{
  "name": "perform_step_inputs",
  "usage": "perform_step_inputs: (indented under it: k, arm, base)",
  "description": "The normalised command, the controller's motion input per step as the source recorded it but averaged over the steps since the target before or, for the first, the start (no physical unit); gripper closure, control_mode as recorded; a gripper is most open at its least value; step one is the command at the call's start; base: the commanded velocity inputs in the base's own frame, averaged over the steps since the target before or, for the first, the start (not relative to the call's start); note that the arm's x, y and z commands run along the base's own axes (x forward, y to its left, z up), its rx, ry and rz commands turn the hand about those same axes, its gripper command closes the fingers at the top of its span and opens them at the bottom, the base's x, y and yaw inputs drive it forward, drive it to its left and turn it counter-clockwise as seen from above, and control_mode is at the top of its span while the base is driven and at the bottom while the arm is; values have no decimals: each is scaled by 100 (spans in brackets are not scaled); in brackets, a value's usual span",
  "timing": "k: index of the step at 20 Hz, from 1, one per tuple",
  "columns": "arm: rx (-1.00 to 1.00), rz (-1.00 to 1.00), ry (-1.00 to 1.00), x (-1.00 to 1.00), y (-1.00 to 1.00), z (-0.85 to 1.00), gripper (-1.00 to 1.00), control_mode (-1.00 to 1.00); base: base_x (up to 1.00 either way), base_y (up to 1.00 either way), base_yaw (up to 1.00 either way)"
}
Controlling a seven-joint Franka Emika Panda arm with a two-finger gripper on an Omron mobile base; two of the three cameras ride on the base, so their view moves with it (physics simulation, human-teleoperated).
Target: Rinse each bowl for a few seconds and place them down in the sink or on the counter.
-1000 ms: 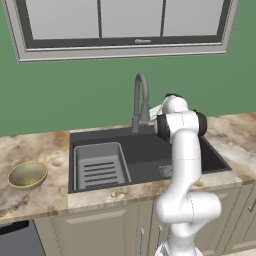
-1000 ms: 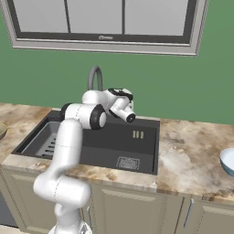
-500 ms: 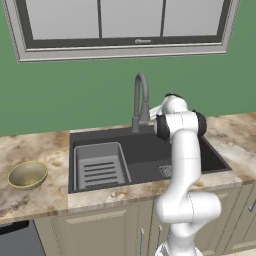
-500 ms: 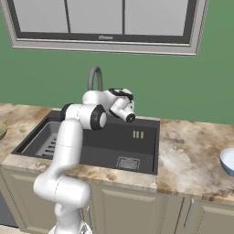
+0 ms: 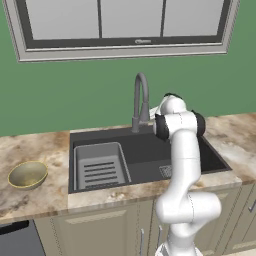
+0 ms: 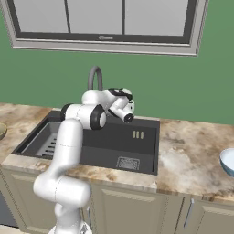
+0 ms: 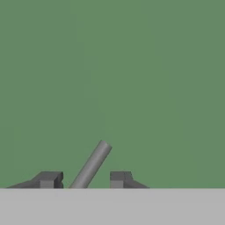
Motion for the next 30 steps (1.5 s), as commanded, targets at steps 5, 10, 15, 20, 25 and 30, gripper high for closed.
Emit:
perform_step_inputs:
  k: [5, 10, 15, 20, 25, 30]
  arm:
    - [8, 2, 2, 23, -86, -75, 100, -100]
    - [9, 4, 4, 18, -93, -93, 100, -100]
    - [7, 3, 5, 13, -85, -99, 100, -100]
    - [6, 2, 5, 3, -82, -94, 100, -100]
    - [9, 2, 4, -9, -78, -47, 100, -100]
    - [15, 3, -1, -18, -61, 29, -100, -100]
  base:
    - [0, 0, 0]
    - [0, 0, 0]
    - [0, 0, 0]
    - [0, 0, 0]
    - [0, 0, 0]
    - [0, 0, 0]
